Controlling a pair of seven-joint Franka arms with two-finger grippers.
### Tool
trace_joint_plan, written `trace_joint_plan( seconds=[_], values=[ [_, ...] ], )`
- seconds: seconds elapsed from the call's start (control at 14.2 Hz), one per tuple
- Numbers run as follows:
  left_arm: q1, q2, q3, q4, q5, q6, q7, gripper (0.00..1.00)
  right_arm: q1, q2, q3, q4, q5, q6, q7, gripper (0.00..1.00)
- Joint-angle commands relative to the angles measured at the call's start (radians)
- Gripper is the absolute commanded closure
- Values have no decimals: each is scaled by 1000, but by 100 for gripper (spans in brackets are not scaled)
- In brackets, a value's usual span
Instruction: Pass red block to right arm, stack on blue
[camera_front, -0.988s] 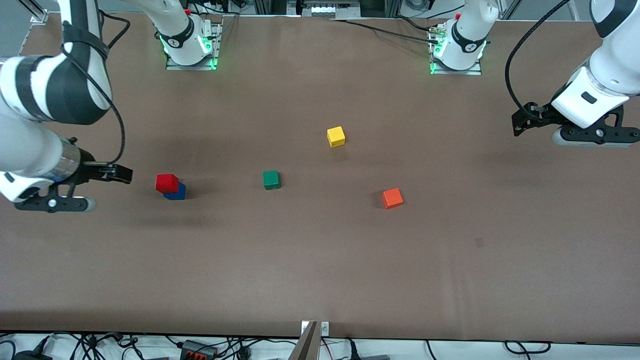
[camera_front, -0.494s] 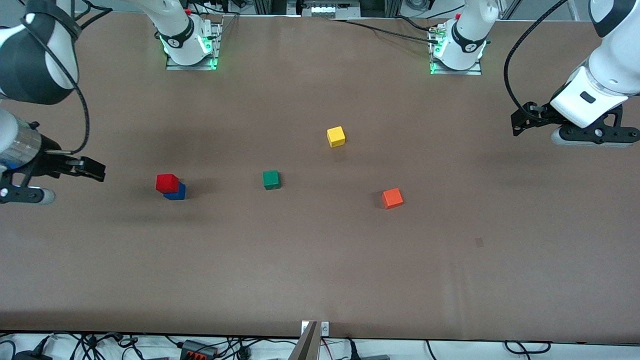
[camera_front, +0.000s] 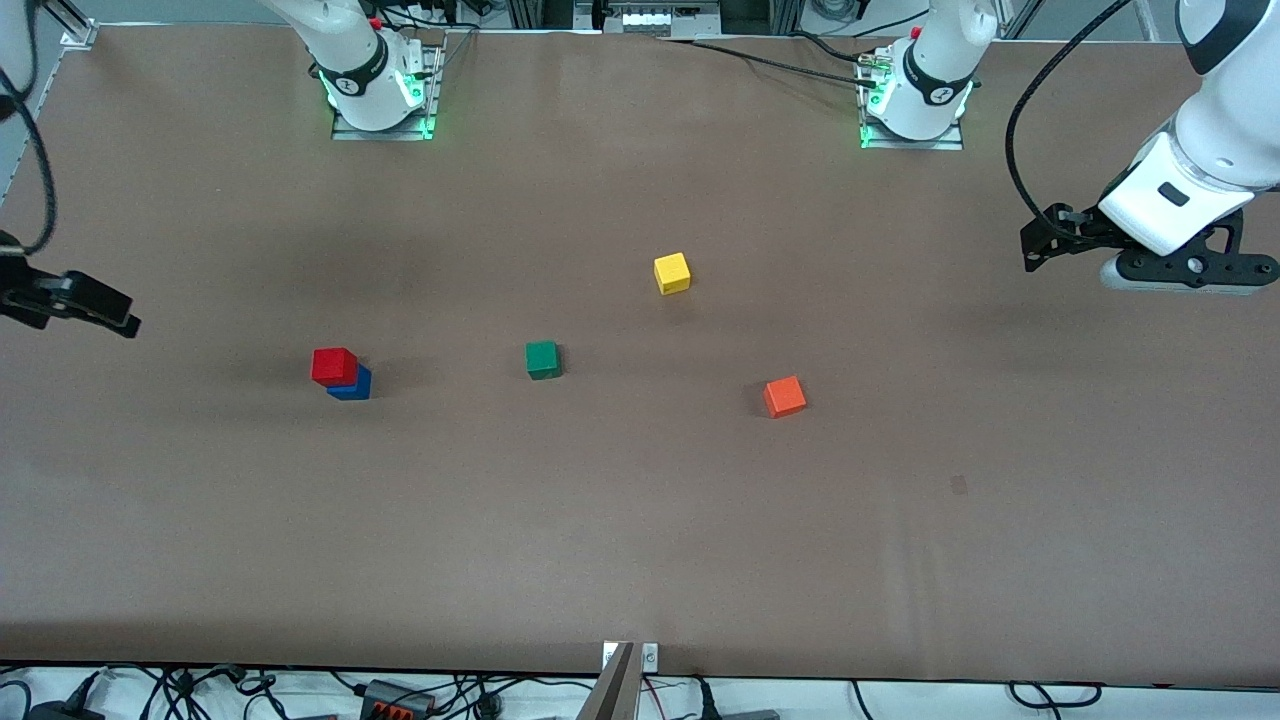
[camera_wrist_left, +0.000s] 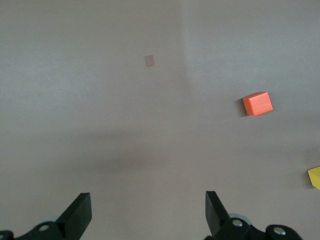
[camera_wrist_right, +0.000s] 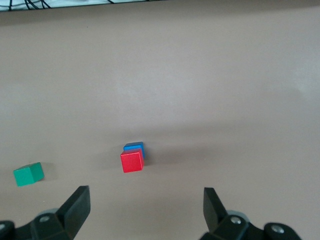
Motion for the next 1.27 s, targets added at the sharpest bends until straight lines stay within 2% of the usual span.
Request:
trace_joint_plan(
  seconds=[0.0, 0.07, 0.35, 0.56, 0.99, 1.2],
  values=[
    [-2, 7, -1, 25, -14, -24, 11, 0, -143, -34, 145, -31, -9, -7, -10, 0],
    [-2, 7, -1, 25, -11, -24, 11, 0, -168, -40, 170, -39, -9, -8, -10, 0],
    [11, 5, 4, 25, -7, -16, 29, 0, -168, -40, 172, -49, -15, -66, -61, 0],
    [11, -3, 10, 14, -9, -33, 49, 0, -166, -93, 172, -130, -15, -53, -50, 0],
    [13, 7, 10, 18, -23, 4, 60, 0, -165, -222, 172, -333, -19, 64, -47, 0],
    [13, 10, 10, 22, -24, 2, 57, 0, -166, -230, 172, -344, -27, 61, -41, 0]
  ],
)
